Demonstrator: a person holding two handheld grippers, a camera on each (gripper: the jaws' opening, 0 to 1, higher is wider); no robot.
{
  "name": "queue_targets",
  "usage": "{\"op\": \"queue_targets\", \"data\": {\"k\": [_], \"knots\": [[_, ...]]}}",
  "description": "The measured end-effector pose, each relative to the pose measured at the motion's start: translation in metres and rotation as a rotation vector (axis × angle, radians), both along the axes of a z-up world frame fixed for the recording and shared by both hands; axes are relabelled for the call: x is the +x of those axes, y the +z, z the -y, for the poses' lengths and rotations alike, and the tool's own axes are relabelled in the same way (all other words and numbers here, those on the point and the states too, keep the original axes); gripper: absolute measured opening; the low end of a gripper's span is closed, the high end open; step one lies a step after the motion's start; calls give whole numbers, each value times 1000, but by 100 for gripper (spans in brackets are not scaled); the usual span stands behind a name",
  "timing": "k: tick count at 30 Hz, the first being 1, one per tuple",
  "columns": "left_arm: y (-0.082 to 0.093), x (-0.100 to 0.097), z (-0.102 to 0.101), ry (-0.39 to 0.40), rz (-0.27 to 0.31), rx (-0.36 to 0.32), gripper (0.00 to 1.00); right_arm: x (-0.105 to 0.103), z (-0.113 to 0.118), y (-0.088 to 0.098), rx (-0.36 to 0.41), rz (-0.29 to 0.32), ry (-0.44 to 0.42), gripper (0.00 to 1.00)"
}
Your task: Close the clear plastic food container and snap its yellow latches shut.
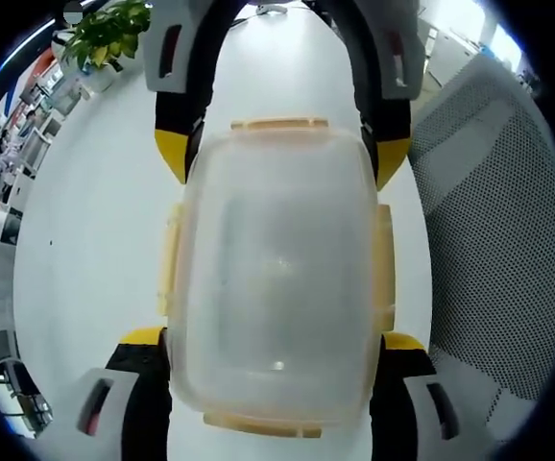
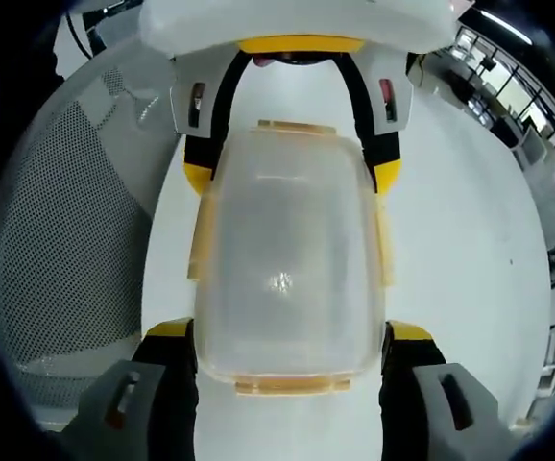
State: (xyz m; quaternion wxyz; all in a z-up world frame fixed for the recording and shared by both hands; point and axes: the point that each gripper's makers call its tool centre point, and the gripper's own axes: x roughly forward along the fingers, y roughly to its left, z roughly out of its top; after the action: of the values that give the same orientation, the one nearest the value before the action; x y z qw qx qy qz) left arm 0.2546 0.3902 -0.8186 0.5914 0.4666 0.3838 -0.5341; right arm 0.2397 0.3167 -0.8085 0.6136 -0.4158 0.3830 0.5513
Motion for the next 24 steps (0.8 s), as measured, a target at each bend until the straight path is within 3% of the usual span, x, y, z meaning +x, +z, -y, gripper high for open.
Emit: {"op": "queue_targets", "data": {"k": [24], "knots": [[1,32,-9,-4,-2,-12,84,30,-11,1,24,3,-25,75]]}}
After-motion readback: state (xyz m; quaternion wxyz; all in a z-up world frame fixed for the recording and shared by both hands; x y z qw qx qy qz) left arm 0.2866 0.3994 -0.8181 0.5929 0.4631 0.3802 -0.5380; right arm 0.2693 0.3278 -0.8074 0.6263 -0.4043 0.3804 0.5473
